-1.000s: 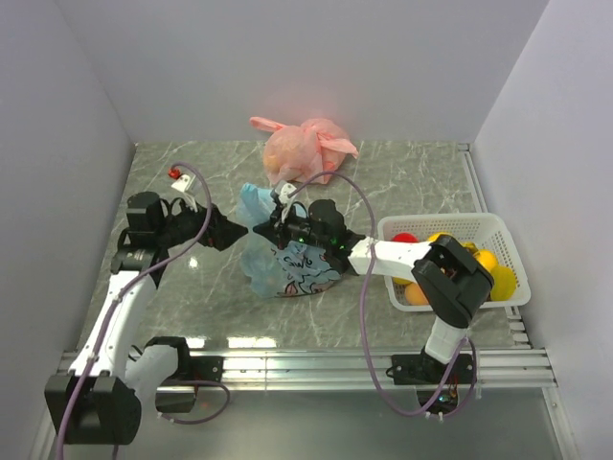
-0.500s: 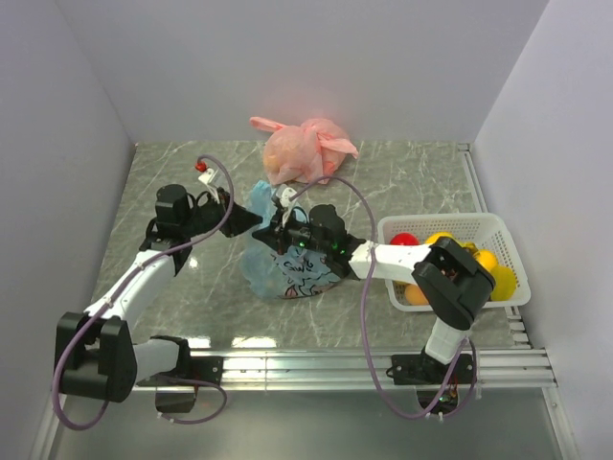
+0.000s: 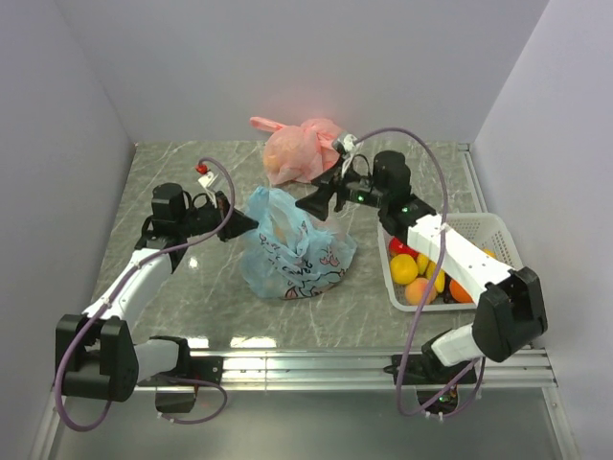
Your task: Place the fake fruits into the plastic bag and tie a complex knot
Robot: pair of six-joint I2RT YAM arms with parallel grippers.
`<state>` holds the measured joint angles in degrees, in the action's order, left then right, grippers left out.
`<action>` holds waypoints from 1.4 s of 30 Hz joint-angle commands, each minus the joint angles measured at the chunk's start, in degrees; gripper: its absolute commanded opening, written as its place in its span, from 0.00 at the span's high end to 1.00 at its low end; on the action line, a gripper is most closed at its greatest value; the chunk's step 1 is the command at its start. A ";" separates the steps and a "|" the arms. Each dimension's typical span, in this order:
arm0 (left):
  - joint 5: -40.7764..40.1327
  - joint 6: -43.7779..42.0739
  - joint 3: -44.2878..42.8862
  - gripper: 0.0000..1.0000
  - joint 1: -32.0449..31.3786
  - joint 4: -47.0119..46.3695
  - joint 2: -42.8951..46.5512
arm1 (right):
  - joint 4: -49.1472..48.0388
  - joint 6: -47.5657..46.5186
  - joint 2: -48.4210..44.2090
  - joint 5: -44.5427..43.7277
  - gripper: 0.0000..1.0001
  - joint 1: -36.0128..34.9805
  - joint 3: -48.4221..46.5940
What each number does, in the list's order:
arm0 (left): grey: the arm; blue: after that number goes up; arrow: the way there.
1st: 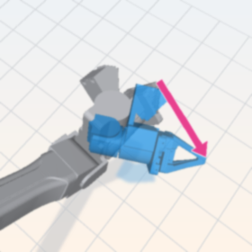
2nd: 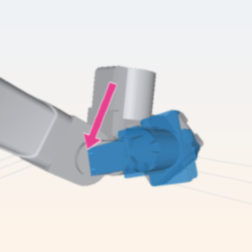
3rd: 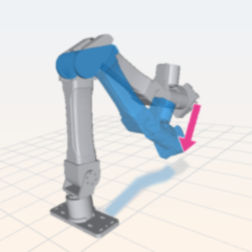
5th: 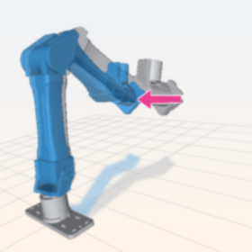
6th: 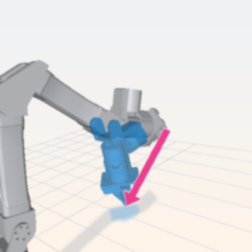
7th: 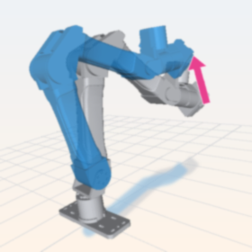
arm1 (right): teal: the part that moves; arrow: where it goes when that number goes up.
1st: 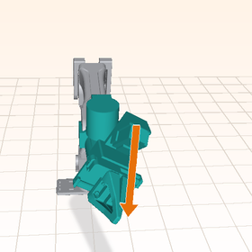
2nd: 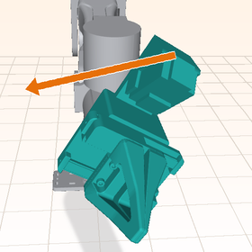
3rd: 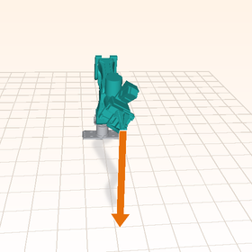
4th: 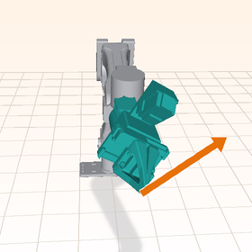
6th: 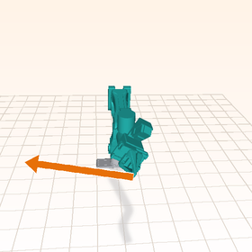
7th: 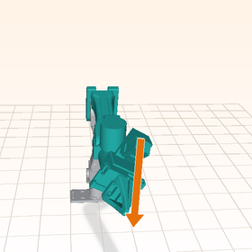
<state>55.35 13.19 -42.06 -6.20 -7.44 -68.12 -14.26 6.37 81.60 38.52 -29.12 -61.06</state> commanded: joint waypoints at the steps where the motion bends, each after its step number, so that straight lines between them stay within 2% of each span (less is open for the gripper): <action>1: 4.41 -3.26 -2.85 0.99 0.04 1.12 0.36 | 17.40 -3.37 4.06 6.90 0.06 0.99 -6.78; 5: 5.64 -4.14 -4.43 0.99 -0.04 2.08 -0.70 | 23.75 -4.00 10.41 14.81 0.04 1.97 -11.80; 7: 6.52 -5.36 -5.13 0.99 -0.04 2.69 -0.96 | 26.82 -7.40 14.17 16.58 0.03 2.32 -14.96; 14: 7.93 -10.46 -6.89 0.99 -0.31 7.35 -1.67 | 30.34 -12.43 23.68 25.80 0.02 7.67 -24.01; 17: 7.93 -11.61 -7.33 0.99 -0.40 9.73 -2.19 | 38.58 -17.78 29.21 31.25 0.02 7.86 -31.21; 20: 7.67 -12.05 -7.77 0.99 -0.40 10.26 -2.81 | 54.72 -26.30 35.89 34.95 0.02 7.07 -40.78; 21: 7.66 -11.96 -7.77 0.99 -0.40 10.25 -3.07 | 57.21 -30.24 38.78 35.48 0.02 6.37 -44.90; 23: 7.66 -11.44 -7.68 0.99 -0.40 9.38 -3.51 | 60.39 -31.50 40.99 36.62 0.02 5.75 -47.48; 29: 7.93 -11.26 -8.38 0.99 -0.40 9.20 -4.66 | 58.22 -31.07 44.87 38.46 0.01 3.99 -46.88; 31: 7.93 -11.34 -8.65 1.00 -0.40 9.29 -4.92 | 56.54 -27.91 46.10 39.61 0.00 3.64 -46.43; 34: 7.84 -11.00 -8.74 0.99 -0.40 9.03 -5.36 | 57.15 -27.20 47.94 43.47 0.00 3.11 -47.75; 35: 7.75 -10.91 -8.74 0.99 -0.40 9.02 -5.36 | 59.15 -27.55 48.38 45.13 0.03 2.85 -48.80; 37: 7.32 -10.73 -8.74 0.99 -0.40 8.94 -5.45 | 62.84 -30.79 48.65 48.83 0.17 2.67 -49.68; 38: 6.79 -10.82 -8.91 0.99 -0.40 9.20 -5.27 | 68.96 -33.07 48.56 49.54 0.40 2.50 -50.38; 39: 6.87 -10.90 -9.00 1.00 -0.40 9.46 -5.36 | 72.93 -40.31 48.22 49.80 0.62 2.41 -50.74; 40: 6.79 -10.99 -9.17 0.99 -0.31 9.64 -5.27 | 77.41 -44.56 48.12 49.46 1.00 2.41 -51.26; 42: 7.14 -11.69 -9.79 0.99 -0.31 10.25 -5.62 | 92.86 -59.74 47.86 49.63 1.00 2.76 -52.23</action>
<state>61.63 2.96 -48.90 -6.35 2.28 -73.45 57.10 -33.17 130.87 82.35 -26.26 -109.62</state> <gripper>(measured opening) 0.013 0.030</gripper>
